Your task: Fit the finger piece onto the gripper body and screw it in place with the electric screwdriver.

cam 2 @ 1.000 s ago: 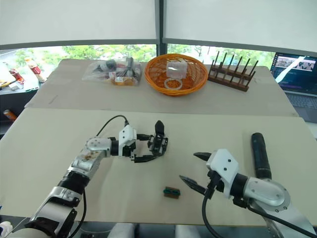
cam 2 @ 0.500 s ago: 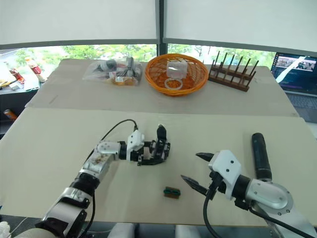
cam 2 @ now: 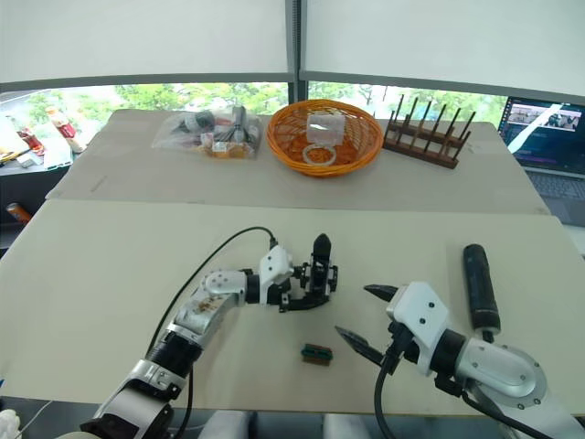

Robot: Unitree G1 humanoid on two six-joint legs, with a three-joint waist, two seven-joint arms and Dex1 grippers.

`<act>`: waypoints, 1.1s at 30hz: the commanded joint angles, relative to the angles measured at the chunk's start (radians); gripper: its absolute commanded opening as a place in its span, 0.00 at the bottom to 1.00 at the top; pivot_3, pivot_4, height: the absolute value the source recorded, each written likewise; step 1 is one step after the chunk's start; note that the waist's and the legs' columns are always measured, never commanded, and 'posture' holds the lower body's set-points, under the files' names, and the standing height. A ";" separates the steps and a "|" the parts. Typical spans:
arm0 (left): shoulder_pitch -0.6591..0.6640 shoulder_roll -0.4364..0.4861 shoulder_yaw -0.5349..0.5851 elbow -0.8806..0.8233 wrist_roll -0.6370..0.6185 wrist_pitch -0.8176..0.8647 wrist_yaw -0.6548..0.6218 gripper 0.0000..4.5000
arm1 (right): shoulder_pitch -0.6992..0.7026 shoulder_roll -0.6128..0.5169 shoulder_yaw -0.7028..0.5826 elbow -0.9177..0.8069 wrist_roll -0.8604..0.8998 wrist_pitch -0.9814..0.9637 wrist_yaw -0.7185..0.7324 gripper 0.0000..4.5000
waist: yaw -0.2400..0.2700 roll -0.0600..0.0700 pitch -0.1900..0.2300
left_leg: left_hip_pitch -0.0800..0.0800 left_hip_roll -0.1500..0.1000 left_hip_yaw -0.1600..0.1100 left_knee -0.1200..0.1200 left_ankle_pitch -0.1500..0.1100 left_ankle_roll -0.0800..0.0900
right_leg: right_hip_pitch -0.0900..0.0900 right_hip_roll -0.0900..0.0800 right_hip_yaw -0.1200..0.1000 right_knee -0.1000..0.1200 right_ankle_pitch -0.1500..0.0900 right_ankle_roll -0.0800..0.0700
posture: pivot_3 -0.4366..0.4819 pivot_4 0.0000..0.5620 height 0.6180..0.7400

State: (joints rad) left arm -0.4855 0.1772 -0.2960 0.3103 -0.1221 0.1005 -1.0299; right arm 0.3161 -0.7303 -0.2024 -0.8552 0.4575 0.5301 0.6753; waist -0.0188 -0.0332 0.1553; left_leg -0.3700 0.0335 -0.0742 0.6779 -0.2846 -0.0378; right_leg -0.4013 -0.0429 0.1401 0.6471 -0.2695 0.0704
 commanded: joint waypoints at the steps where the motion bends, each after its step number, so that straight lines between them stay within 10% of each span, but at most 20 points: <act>1: 0.015 0.026 0.003 -0.051 -0.017 0.045 -0.008 0.87 | -0.001 -0.001 -0.025 -0.033 0.017 -0.006 -0.002 1.00 | 0.000 0.000 0.000 | 0.000 0.000 0.000 0.000 0.000 0.000 | 0.000 0.000 0.000 0.000 0.000 0.000 | 0.48 0.27 1.00; 10: 0.119 0.318 0.060 -0.229 -0.105 0.121 -0.208 0.99 | 0.038 -0.142 -0.298 -0.095 0.141 0.166 0.057 1.00 | -0.016 0.001 0.000 | 0.001 0.001 0.000 -0.001 0.000 0.000 | 0.000 0.000 0.000 0.001 0.000 0.000 | 0.48 0.27 1.00; 16: 0.007 0.586 0.208 -0.379 -0.333 0.364 -0.397 0.99 | -0.051 -0.429 -0.508 0.042 0.345 0.529 0.146 1.00 | -0.021 0.000 0.004 | 0.001 0.001 0.000 -0.001 0.000 0.000 | 0.000 0.000 0.000 0.000 0.000 0.000 | 0.48 0.27 1.00; 24: -0.199 0.655 0.278 -0.583 -0.614 0.580 -0.487 0.99 | -0.514 -0.546 -0.194 0.399 0.580 1.066 -0.065 1.00 | -0.025 0.002 0.008 | -0.002 0.001 0.000 -0.001 -0.002 0.004 | 0.001 -0.001 -0.003 -0.005 0.000 0.001 | 0.48 0.27 1.00; 33: -0.268 0.593 0.241 -0.625 -0.675 0.603 -0.471 0.99 | -0.788 -0.575 0.273 0.628 0.663 1.084 -0.237 1.00 | -0.028 0.009 0.012 | -0.004 0.001 0.000 0.000 -0.002 0.004 | -0.003 -0.001 -0.003 -0.002 -0.001 0.000 | 0.48 0.27 1.00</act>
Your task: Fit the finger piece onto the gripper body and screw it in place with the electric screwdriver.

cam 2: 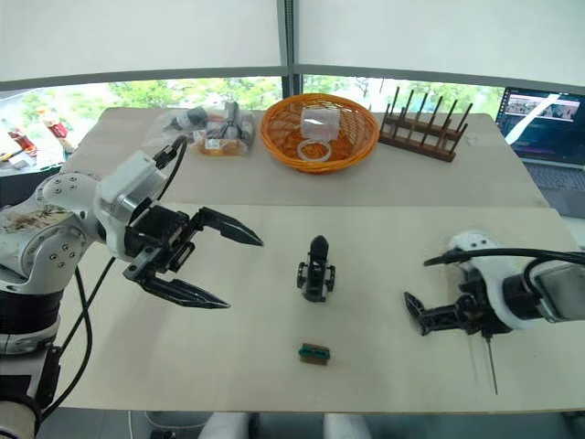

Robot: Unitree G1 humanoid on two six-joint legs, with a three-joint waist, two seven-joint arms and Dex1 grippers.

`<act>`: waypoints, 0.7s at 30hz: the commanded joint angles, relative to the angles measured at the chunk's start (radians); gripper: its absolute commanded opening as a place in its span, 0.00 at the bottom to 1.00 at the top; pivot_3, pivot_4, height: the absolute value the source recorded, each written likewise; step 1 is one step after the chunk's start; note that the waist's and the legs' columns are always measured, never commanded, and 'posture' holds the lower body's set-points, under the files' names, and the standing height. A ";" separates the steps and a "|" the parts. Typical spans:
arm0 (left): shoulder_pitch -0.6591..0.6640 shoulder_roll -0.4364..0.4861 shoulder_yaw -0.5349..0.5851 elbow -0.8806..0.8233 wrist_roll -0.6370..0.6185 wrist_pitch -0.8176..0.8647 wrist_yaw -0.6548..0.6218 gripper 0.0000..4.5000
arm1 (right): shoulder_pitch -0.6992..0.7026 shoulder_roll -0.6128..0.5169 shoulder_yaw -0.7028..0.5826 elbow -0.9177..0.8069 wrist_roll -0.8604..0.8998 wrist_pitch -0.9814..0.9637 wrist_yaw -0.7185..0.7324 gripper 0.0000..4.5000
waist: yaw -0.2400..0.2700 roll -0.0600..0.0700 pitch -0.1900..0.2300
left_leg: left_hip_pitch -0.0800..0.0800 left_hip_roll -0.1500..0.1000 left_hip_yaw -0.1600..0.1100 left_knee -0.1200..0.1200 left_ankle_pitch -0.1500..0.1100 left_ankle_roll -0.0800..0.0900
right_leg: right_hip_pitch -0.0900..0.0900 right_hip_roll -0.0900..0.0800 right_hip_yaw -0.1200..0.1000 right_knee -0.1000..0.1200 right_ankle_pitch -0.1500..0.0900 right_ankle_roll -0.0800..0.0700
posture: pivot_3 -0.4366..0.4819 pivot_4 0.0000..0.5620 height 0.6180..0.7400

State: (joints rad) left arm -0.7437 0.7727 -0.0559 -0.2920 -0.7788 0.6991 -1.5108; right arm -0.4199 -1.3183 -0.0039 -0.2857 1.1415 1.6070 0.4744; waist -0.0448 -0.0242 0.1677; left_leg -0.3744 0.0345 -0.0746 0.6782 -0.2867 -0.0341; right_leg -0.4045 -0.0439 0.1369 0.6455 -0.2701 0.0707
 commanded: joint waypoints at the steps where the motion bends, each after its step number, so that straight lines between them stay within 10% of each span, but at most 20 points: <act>1: -0.004 -0.001 0.000 -0.028 -0.016 0.000 0.011 0.99 | -0.078 0.032 0.105 0.085 -0.038 0.007 -0.046 1.00 | -0.004 0.000 0.000 | 0.000 0.000 0.000 0.000 0.000 0.000 | 0.000 0.000 0.000 0.000 0.000 0.000 | 0.48 0.27 1.00; 10: 0.051 0.012 -0.001 -0.068 -0.017 -0.008 0.032 0.99 | -0.176 0.125 0.250 0.133 -0.141 0.007 -0.034 1.00 | 0.000 0.001 0.001 | -0.002 0.000 0.000 0.000 0.000 0.000 | -0.002 0.000 0.000 0.000 0.000 0.000 | 0.48 0.27 1.00; 21: 0.053 0.013 0.003 -0.045 -0.012 0.007 0.072 1.00 | -0.069 0.109 0.205 0.026 -0.276 -0.089 0.089 0.24 | 0.002 0.001 0.001 | -0.003 0.000 -0.002 0.001 0.000 0.000 | -0.002 0.000 -0.003 0.000 0.000 0.000 | 0.48 0.27 1.00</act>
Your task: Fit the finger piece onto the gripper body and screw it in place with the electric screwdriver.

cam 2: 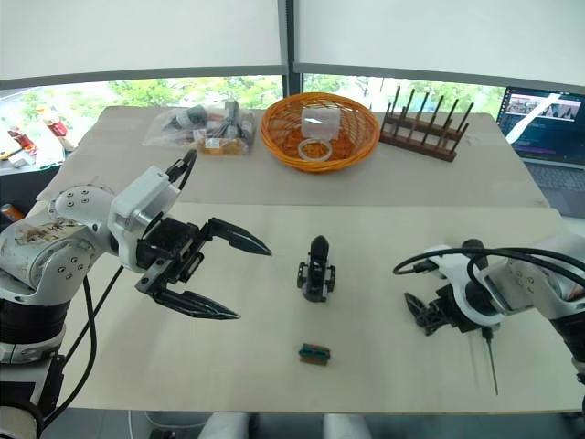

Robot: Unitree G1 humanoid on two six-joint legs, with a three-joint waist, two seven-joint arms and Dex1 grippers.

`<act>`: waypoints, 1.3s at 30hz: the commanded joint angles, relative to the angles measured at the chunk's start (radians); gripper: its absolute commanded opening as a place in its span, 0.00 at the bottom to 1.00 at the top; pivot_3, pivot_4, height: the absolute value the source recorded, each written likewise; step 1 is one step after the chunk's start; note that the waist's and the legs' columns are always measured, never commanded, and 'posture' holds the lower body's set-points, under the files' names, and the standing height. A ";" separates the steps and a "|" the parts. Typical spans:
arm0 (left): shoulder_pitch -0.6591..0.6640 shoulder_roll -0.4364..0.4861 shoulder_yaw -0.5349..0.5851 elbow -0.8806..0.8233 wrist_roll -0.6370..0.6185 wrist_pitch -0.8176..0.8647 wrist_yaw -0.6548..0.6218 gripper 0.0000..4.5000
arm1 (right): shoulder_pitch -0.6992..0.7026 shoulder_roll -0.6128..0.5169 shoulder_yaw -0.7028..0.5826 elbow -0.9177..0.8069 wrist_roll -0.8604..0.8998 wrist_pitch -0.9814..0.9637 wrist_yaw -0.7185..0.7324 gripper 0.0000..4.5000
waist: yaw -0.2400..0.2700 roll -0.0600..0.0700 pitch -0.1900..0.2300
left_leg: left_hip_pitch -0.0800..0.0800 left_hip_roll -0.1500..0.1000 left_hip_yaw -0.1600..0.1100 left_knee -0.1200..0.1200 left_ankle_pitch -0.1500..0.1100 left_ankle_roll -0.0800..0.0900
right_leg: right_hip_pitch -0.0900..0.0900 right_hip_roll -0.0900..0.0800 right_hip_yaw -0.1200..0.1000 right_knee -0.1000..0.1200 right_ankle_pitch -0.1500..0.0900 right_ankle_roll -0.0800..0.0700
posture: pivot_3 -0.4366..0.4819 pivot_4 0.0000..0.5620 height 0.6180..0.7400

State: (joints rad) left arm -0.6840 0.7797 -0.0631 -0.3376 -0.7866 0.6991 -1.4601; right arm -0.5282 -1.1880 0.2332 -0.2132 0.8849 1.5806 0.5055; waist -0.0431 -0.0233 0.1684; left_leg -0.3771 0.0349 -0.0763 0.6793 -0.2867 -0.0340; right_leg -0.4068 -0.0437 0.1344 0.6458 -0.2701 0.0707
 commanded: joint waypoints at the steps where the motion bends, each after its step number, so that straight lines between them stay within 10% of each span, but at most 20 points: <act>1: -0.003 0.006 0.010 0.007 -0.005 0.019 0.035 1.00 | 0.049 -0.029 -0.067 -0.055 -0.026 -0.101 0.082 0.25 | -0.001 0.000 0.000 | 0.000 0.000 0.000 0.000 0.000 0.000 | 0.000 0.000 0.000 0.000 0.000 0.000 | 0.48 0.27 1.00; 10: -0.004 -0.159 0.137 0.114 -0.134 0.246 0.442 1.00 | 0.015 -0.027 -0.399 -0.156 -0.163 -0.480 0.133 0.25 | 0.000 0.008 0.004 | 0.000 0.001 -0.002 0.001 0.000 0.000 | 0.000 0.000 -0.003 0.001 0.000 0.000 | 0.48 0.27 1.00; 20: -0.168 -0.572 0.300 0.267 -0.243 0.346 1.050 1.00 | -0.178 0.362 -0.268 -0.340 -0.371 -0.611 -0.187 0.25 | 0.000 0.007 0.003 | -0.008 0.000 -0.004 0.002 0.002 -0.004 | -0.007 -0.002 -0.004 0.004 0.001 0.000 | 0.48 0.27 1.00; 28: -0.139 -0.612 0.259 0.187 -0.210 0.305 1.096 1.00 | -0.134 0.434 -0.109 -0.426 -0.527 -0.799 -0.137 0.25 | 0.000 0.007 0.004 | -0.015 -0.010 -0.004 0.001 0.009 -0.016 | -0.019 -0.013 -0.012 0.014 0.001 0.000 | 0.48 0.27 1.00; 33: -0.124 -0.605 0.243 0.154 -0.201 0.276 1.084 0.60 | -0.123 0.423 -0.065 -0.416 -0.604 -0.869 -0.080 0.25 | -0.002 0.007 0.004 | -0.012 -0.012 -0.003 0.001 0.010 -0.015 | -0.016 -0.014 -0.012 0.013 0.002 0.001 | 0.48 0.27 1.00; 39: -0.112 -0.637 0.260 0.140 -0.230 0.259 1.123 0.60 | -0.133 0.486 -0.099 -0.409 -0.592 -0.851 -0.058 0.25 | -0.003 0.007 0.004 | -0.012 -0.012 -0.004 0.001 0.010 -0.015 | -0.016 -0.015 -0.012 0.013 0.002 0.001 | 0.48 0.27 1.00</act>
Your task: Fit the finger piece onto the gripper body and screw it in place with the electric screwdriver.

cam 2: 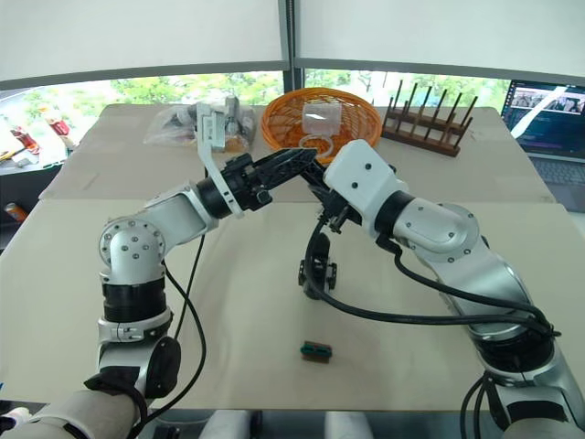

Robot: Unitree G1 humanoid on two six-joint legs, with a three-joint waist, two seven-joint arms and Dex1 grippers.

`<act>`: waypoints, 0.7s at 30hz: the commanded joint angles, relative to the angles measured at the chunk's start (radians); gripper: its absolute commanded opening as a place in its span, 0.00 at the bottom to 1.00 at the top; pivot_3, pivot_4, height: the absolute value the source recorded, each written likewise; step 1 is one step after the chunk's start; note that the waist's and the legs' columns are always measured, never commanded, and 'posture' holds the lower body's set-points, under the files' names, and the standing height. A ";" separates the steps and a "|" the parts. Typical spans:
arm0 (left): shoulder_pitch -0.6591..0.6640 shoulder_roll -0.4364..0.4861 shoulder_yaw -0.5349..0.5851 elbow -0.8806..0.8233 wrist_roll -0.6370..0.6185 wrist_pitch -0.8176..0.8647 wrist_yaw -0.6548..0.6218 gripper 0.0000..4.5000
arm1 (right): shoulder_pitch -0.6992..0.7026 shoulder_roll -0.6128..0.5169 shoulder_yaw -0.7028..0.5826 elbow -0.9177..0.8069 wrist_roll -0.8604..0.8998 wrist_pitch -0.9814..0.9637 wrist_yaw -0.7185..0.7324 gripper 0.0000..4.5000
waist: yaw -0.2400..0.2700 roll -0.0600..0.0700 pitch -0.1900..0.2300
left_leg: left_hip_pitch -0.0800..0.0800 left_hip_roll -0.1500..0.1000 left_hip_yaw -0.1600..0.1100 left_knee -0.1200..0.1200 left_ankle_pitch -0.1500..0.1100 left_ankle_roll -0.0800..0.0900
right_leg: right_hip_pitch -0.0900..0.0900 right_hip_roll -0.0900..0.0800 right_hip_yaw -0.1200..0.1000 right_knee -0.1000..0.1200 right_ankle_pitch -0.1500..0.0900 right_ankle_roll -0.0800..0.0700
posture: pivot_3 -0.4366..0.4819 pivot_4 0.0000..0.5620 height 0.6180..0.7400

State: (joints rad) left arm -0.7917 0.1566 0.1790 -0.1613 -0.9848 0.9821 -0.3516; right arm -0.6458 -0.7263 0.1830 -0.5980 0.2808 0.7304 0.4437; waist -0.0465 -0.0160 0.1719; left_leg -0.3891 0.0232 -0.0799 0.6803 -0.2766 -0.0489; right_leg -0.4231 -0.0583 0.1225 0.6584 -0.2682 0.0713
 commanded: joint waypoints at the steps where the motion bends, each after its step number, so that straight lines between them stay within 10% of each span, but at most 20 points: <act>1: -0.005 -0.018 0.022 -0.036 -0.037 -0.026 0.021 0.60 | -0.017 0.039 -0.062 -0.023 0.022 0.015 0.002 0.25 | 0.001 0.000 0.000 | 0.000 0.000 0.000 0.000 0.000 0.000 | 0.000 0.000 0.000 0.000 0.000 0.000 | 0.48 0.27 1.00; 6: 0.002 -0.031 0.029 -0.044 -0.053 -0.044 0.038 0.41 | -0.023 0.064 -0.088 -0.036 0.033 0.059 0.011 0.25 | 0.001 0.000 0.000 | 0.000 0.000 0.000 0.000 0.000 0.000 | 0.000 0.000 0.000 0.000 0.000 0.000 | 0.48 0.27 1.00; 10: 0.000 -0.030 0.026 -0.035 -0.051 -0.054 0.050 0.00 | -0.029 0.074 -0.098 -0.046 0.032 0.082 0.012 0.25 | -0.001 0.000 0.000 | 0.000 0.000 0.000 0.000 0.000 0.000 | 0.000 0.000 0.000 0.000 0.000 0.000 | 0.48 0.27 1.00; 16: -0.011 -0.016 0.005 -0.012 -0.034 -0.069 0.027 0.00 | -0.030 0.054 -0.098 -0.063 0.007 0.051 0.029 0.25 | 0.000 0.000 0.000 | 0.000 -0.001 0.000 0.000 0.000 0.000 | 0.000 -0.001 0.000 0.001 0.000 0.000 | 0.48 0.27 1.00; 21: -0.074 0.088 -0.054 0.077 0.026 -0.082 -0.159 0.00 | -0.055 0.015 -0.184 -0.058 0.135 0.091 0.156 0.72 | -0.001 0.000 0.000 | 0.000 -0.001 0.000 0.000 0.000 0.000 | 0.000 -0.001 0.000 0.001 0.000 0.000 | 0.48 0.27 1.00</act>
State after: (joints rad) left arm -0.8280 0.2190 0.1427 -0.0878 -0.9722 0.9227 -0.4250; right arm -0.6640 -0.6972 0.0703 -0.6262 0.3552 0.8118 0.5523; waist -0.0473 -0.0160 0.1719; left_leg -0.3892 0.0220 -0.0801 0.6803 -0.2763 -0.0484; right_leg -0.4232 -0.0588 0.1225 0.6586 -0.2681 0.0714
